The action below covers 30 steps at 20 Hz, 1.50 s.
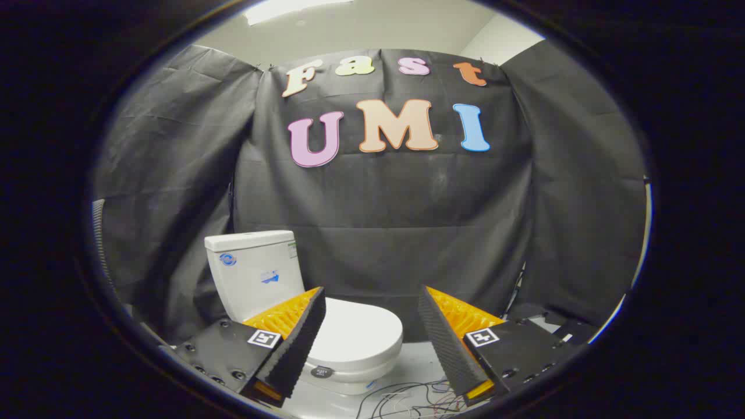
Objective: Open the toilet lid.
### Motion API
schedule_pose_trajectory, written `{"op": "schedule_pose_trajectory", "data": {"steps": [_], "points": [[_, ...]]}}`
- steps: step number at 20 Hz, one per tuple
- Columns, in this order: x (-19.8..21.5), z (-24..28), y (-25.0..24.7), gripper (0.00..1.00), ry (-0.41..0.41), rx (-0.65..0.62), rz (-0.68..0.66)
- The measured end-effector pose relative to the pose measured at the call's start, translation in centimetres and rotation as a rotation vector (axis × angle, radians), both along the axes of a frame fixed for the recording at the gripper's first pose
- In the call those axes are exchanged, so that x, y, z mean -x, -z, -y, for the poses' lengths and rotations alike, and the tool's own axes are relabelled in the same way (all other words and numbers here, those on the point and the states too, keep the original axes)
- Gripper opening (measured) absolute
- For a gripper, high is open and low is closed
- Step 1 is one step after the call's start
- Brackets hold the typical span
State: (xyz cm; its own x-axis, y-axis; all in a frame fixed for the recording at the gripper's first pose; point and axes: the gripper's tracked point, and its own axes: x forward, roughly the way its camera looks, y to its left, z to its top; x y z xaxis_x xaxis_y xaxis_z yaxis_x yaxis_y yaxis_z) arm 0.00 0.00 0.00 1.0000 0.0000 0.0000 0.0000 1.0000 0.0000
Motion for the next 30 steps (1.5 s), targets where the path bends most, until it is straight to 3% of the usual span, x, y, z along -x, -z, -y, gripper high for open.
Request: {"op": "schedule_pose_trajectory", "data": {"steps": [19, 24, 26, 30], "points": [[-0.07, 0.04, -0.12, 0.99, 0.003, -0.001, 0.0], [0.31, -0.39, -0.1, 0.91, 0.006, 0.0, 0.0], [0.37, -0.53, -0.11, 0.8, 0.008, -0.002, -0.001], [0.22, -0.47, -0.12, 0.79, 0.01, -0.003, -0.003]]}}
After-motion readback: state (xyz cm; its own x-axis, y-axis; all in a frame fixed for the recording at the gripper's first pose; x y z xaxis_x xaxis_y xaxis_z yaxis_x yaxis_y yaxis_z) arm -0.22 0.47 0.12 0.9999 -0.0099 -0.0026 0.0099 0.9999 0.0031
